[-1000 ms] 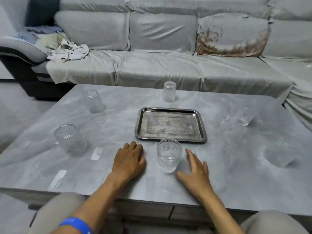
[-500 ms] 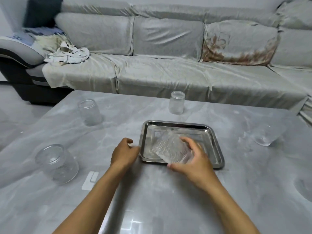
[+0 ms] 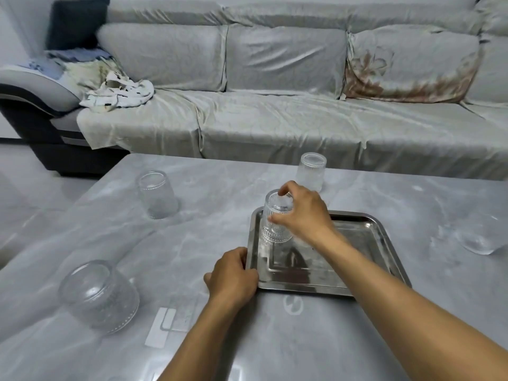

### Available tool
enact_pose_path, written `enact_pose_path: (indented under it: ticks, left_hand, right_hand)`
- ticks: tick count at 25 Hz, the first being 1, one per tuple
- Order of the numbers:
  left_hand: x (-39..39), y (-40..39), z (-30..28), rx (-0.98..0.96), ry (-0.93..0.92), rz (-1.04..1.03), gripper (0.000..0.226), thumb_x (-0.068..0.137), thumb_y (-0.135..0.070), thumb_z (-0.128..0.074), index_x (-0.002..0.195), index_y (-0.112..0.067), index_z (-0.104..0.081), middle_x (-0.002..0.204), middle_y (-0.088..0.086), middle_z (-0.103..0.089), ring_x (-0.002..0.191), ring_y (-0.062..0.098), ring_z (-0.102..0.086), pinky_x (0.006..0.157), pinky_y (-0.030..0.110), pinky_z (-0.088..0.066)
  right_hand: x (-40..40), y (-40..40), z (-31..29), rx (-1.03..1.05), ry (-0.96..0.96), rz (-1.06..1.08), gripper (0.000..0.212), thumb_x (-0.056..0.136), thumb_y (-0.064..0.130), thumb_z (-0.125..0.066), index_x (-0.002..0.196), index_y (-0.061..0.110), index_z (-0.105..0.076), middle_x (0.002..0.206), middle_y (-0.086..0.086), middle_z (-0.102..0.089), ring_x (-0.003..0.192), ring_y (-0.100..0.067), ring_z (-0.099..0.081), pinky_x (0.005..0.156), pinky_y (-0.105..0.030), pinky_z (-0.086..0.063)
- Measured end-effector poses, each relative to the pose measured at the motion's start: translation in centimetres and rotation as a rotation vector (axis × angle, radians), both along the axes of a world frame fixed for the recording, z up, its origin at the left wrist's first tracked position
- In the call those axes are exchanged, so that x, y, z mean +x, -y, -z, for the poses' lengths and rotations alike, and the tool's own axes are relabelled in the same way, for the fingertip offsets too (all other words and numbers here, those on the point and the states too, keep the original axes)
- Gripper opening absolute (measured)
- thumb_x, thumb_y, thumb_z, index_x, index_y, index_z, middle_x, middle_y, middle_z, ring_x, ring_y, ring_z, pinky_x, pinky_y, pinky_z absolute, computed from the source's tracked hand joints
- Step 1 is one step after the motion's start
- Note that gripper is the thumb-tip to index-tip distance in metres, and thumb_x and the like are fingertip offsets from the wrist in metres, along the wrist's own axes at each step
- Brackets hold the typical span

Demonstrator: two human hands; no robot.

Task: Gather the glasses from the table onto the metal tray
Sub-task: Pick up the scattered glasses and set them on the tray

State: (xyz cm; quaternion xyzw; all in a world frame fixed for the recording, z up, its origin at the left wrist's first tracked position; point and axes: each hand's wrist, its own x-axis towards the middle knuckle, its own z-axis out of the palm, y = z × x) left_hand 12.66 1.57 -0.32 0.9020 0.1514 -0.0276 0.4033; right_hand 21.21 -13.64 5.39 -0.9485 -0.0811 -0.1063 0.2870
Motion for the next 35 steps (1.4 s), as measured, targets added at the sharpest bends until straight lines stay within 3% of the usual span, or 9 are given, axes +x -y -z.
enact_pose_path:
  ticks: [6,11,14,18,20,23,27,33,35]
  left_hand:
    - [-0.3,0.0,0.1,-0.013,-0.008,-0.004,0.021,0.079,-0.019,-0.057,0.091,-0.035,-0.063,0.076,-0.018,-0.062,0.083,0.014,-0.058,0.077,0.035,-0.024]
    - [-1.0,-2.1,-4.3,0.097,0.124,0.043,0.037,0.080,-0.031,-0.059,0.117,-0.031,-0.061,0.107,-0.009,-0.071,0.109,0.021,-0.061,0.087,0.035,-0.031]
    - [-3.5,-6.5,-8.4,0.023,0.399,-0.183,0.034,0.079,-0.031,-0.061,0.113,-0.029,-0.065,0.105,-0.008,-0.072,0.103,0.018,-0.063,0.096,0.042,-0.044]
    - [-8.3,-11.8,-9.0,0.200,0.583,-0.401,0.036,0.075,-0.022,-0.066,0.110,-0.026,-0.066,0.118,-0.001,-0.067,0.111,0.028,-0.054,0.092,0.041,-0.043]
    - [-9.3,-13.9,-8.3,0.253,0.516,-0.445,0.050,0.071,-0.023,-0.071,0.120,-0.027,-0.060,0.131,0.003,-0.055,0.118,0.032,-0.047,0.094,0.045,-0.040]
    - [-9.3,-16.4,-7.0,0.252,0.150,-0.444,0.083,0.062,-0.031,-0.077,0.137,-0.030,-0.041,0.146,0.008,-0.038,0.130,0.036,-0.037,0.100,0.050,-0.037]
    - [-9.6,-17.3,-5.6,0.135,-0.017,-0.407,0.079,0.059,-0.034,-0.079,0.129,-0.030,-0.041,0.126,0.009,-0.056,0.110,0.037,-0.054,0.081,0.041,-0.045]
    - [-10.0,-13.8,-9.1,-0.169,0.286,-0.394,0.075,0.045,-0.058,-0.080,0.109,-0.037,-0.046,0.103,-0.005,-0.066,0.088,0.020,-0.062,0.076,0.036,-0.049]
    - [-10.4,-11.4,-10.5,-0.362,0.373,-0.272,0.079,0.044,-0.062,-0.084,0.111,-0.043,-0.046,0.102,-0.008,-0.067,0.082,0.010,-0.067,0.070,0.031,-0.052]
  right_hand:
    - [-0.6,-0.4,1.5,-0.031,0.019,-0.025,0.057,0.070,0.038,-0.080,0.114,0.029,-0.044,0.124,0.000,-0.059,0.101,-0.027,-0.060,0.077,-0.038,-0.051]
    - [-4.3,-0.6,1.4,-0.064,0.050,-0.029,0.074,0.077,0.037,-0.074,0.141,0.029,-0.037,0.159,-0.008,-0.021,0.137,-0.032,-0.031,0.105,-0.042,-0.037]
    - [-11.0,-1.9,2.6,0.045,0.208,-0.133,0.060,0.082,0.026,-0.070,0.137,0.022,-0.046,0.153,-0.006,-0.038,0.135,-0.027,-0.039,0.105,-0.040,-0.038]
    - [-19.4,-4.0,5.9,0.047,0.325,-0.223,0.049,0.072,0.009,-0.076,0.117,0.022,-0.061,0.118,0.001,-0.068,0.105,-0.018,-0.063,0.081,-0.030,-0.053]
    - [-21.5,-4.7,7.4,-0.024,0.274,-0.254,0.050,0.067,0.006,-0.080,0.113,0.018,-0.066,0.112,-0.001,-0.071,0.098,-0.021,-0.067,0.077,-0.033,-0.056]
    - [-23.0,-5.4,8.8,-0.262,0.231,-0.260,0.031,0.074,0.014,-0.067,0.106,0.016,-0.068,0.112,-0.004,-0.069,0.097,-0.027,-0.065,0.077,-0.038,-0.054]
    - [-23.4,-5.1,8.6,-0.298,0.164,-0.269,0.030,0.071,0.018,-0.066,0.101,0.019,-0.069,0.111,-0.001,-0.068,0.095,-0.024,-0.064,0.077,-0.034,-0.053]
    - [-22.5,-5.8,3.3,-0.271,-0.151,-0.385,0.055,0.083,0.036,-0.046,0.137,0.036,-0.037,0.143,0.008,-0.044,0.122,-0.020,-0.044,0.100,-0.033,-0.035]
    - [-21.2,-5.2,-1.2,-0.094,-0.048,-0.371,0.072,0.079,0.048,-0.053,0.144,0.044,-0.023,0.151,0.017,-0.035,0.133,-0.008,-0.034,0.107,-0.029,-0.030]
